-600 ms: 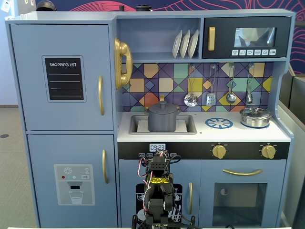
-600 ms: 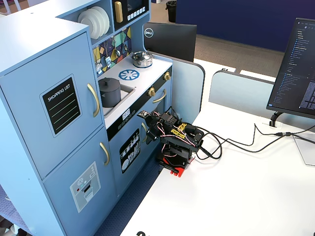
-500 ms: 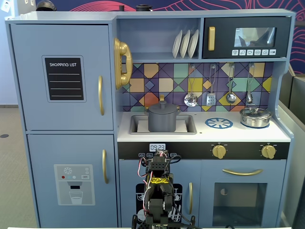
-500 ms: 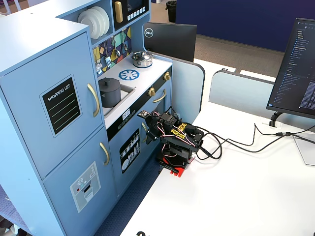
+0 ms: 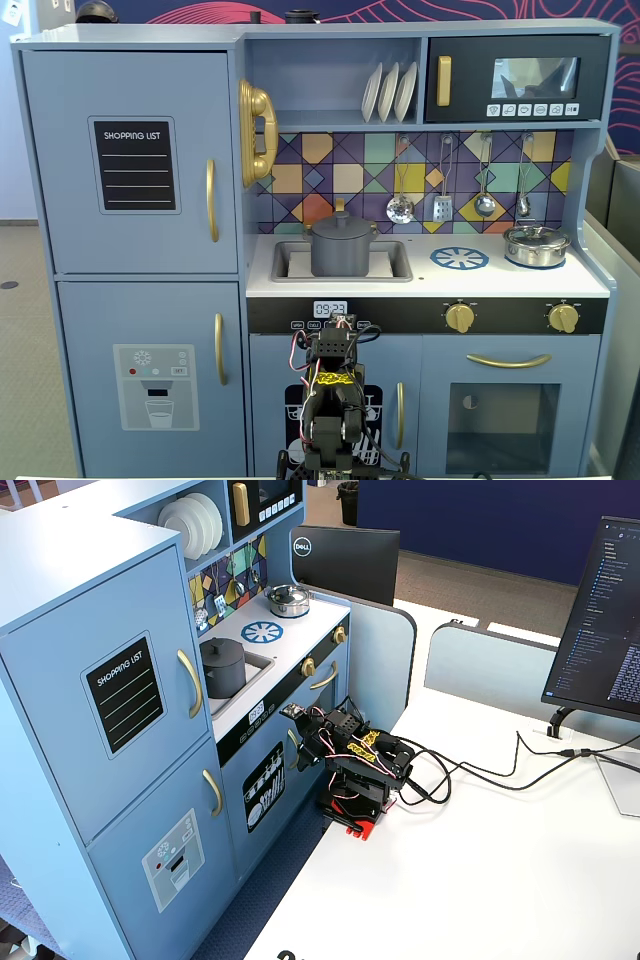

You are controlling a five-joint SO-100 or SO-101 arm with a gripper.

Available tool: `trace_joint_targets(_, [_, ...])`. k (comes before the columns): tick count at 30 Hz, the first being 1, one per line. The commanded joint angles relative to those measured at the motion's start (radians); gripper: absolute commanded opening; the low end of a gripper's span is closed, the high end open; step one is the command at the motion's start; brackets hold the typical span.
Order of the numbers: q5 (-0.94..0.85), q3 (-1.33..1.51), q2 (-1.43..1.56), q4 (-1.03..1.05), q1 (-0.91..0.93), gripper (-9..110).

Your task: Take off the lid from the gray recipient and place it on the counter

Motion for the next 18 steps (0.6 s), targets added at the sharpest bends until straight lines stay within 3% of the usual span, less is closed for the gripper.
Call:
trace_joint_targets(1, [0.066,-0.163,-0.031,-0.103,-0.015,0])
trace_joint_targets(9, [-0.032,-0.675,-0.155,-0.379,-0.051,0])
trace_joint_targets(14, [-0.094,-0.733,-0.195,-0.644,-0.020,18])
trace_joint_targets(18, [-0.118,-0.701,-0.239,-0.818,0.028,24])
